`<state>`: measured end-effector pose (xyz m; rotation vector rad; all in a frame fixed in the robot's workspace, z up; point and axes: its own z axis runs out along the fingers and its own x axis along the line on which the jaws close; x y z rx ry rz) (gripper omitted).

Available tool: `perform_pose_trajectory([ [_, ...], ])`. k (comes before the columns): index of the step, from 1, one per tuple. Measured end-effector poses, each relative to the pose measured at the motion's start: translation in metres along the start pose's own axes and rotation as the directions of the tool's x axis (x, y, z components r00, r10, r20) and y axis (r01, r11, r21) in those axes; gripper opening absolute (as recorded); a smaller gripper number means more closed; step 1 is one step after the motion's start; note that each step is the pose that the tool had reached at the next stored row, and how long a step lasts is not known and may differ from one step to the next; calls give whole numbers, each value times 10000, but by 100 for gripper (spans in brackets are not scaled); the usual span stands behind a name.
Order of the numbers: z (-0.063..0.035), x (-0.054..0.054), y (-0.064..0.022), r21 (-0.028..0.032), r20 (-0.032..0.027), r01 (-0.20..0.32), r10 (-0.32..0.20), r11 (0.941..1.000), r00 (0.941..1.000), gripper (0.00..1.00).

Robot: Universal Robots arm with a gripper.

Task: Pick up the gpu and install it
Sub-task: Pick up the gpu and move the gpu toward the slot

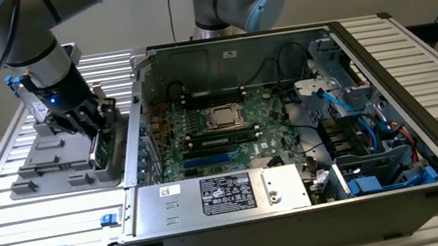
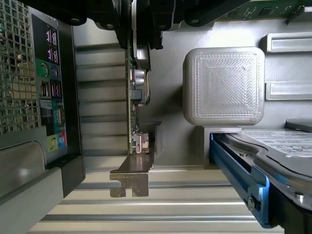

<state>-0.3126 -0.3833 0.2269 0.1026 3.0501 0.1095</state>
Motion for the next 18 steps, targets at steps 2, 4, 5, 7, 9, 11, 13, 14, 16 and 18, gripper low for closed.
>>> perform_pose_trajectory([
  [2, -19, -1, 1, -6, -4, -2, 2, 10000, 10000, 28],
  [4, -95, -8, 7, -13, -4, -1, 1, 10000, 10000, 28],
  [5, -131, -11, 9, -15, -5, -2, 2, 10000, 10000, 28],
  [7, -216, -19, 16, -20, -5, -2, 2, 10000, 10000, 28],
  [9, -295, -26, 22, -26, -4, -2, 2, 10000, 10000, 28],
  [11, -362, -31, 27, -40, -5, -3, 3, 10000, 10000, 28],
  [13, -429, -37, 32, -57, -7, -5, 5, 10000, 10000, 28],
  [14, -469, -40, 35, -59, -11, -6, 6, 10000, 10000, 28],
  [16, -552, -48, 40, -61, -22, -6, 6, 10000, 10000, 28],
  [18, -641, -55, 47, -60, -32, -8, 8, 10000, 10000, 28],
])
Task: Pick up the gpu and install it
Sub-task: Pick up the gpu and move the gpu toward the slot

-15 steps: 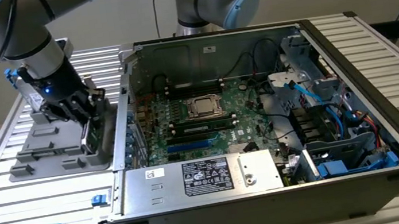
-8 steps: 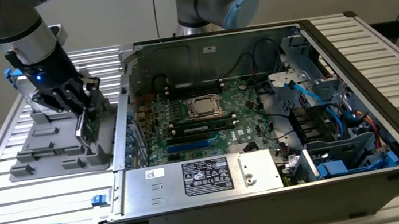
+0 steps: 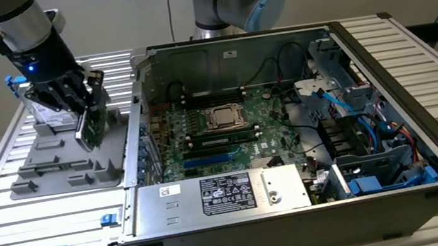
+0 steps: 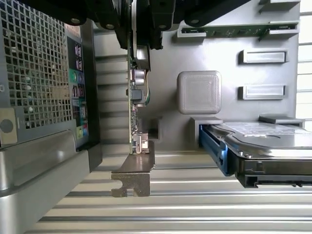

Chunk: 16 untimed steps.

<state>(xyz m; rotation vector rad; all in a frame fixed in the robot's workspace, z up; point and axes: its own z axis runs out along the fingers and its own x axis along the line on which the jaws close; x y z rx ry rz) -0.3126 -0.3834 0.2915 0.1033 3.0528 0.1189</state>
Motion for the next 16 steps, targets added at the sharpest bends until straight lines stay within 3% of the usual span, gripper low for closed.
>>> perform_pose_trajectory([
  [11, -486, -53, 39, 10, -150, -10, 10, 10000, 9999, 28],
  [16, -703, -126, 58, 20, -277, -20, 20, 10000, 9996, 28],
])
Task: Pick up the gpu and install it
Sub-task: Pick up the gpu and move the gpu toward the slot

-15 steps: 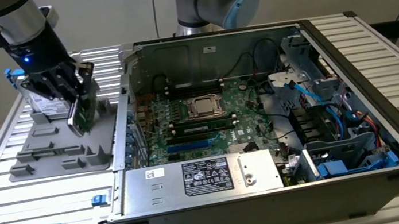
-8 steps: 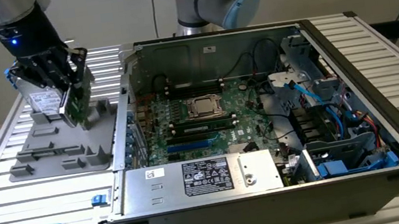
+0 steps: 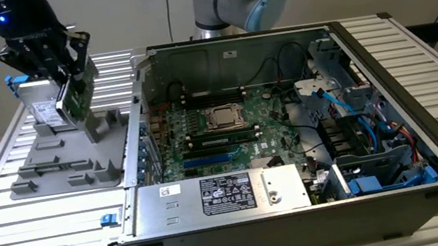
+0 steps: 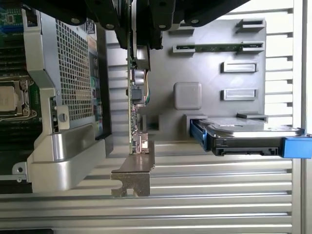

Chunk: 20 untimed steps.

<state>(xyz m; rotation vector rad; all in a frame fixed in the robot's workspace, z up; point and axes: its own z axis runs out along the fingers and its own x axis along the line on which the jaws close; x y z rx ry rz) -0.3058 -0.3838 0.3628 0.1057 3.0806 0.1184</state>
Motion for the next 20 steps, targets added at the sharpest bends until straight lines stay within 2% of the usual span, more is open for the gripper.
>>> perform_pose_trajectory([
  [5, -201, -91, 18, 12, -158, -11, 11, 10000, 9999, 28],
  [8, -316, -184, 28, 17, -239, -18, 19, 10000, 9997, 28],
  [17, -621, -537, 44, 30, -413, -30, 31, 10000, 9991, 28],
  [20, -672, -673, 50, 30, -437, -33, 34, 10000, 9990, 28],
])
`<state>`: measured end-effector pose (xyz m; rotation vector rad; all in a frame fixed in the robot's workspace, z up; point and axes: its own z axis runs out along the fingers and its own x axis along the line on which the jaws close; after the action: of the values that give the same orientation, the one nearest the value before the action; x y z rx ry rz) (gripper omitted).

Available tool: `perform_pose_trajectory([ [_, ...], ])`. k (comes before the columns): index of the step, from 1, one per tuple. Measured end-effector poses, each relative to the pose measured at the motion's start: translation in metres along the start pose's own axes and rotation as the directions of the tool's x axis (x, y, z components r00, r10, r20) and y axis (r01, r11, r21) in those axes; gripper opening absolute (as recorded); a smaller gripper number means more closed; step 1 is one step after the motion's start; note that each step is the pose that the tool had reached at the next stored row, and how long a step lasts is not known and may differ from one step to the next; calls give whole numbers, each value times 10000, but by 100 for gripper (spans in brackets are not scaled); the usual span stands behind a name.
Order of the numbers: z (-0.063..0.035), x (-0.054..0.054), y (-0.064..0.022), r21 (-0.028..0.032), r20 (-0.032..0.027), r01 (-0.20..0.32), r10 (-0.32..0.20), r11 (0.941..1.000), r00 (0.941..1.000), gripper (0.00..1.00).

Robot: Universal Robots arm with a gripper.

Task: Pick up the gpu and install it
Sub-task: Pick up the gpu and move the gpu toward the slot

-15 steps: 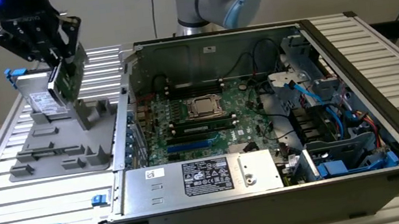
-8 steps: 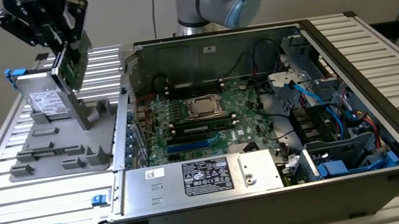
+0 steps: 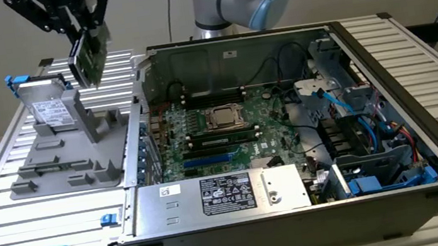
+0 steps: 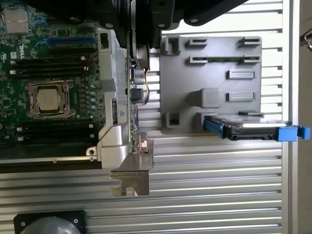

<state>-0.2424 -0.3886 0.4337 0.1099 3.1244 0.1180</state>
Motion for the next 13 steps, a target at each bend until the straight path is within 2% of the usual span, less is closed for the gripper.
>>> perform_pose_trajectory([
  [8, -33, -365, 6, 2, -23, -2, 2, 10000, 10000, 28],
  [13, -31, -585, 4, 6, -66, -4, 4, 10000, 10000, 28],
])
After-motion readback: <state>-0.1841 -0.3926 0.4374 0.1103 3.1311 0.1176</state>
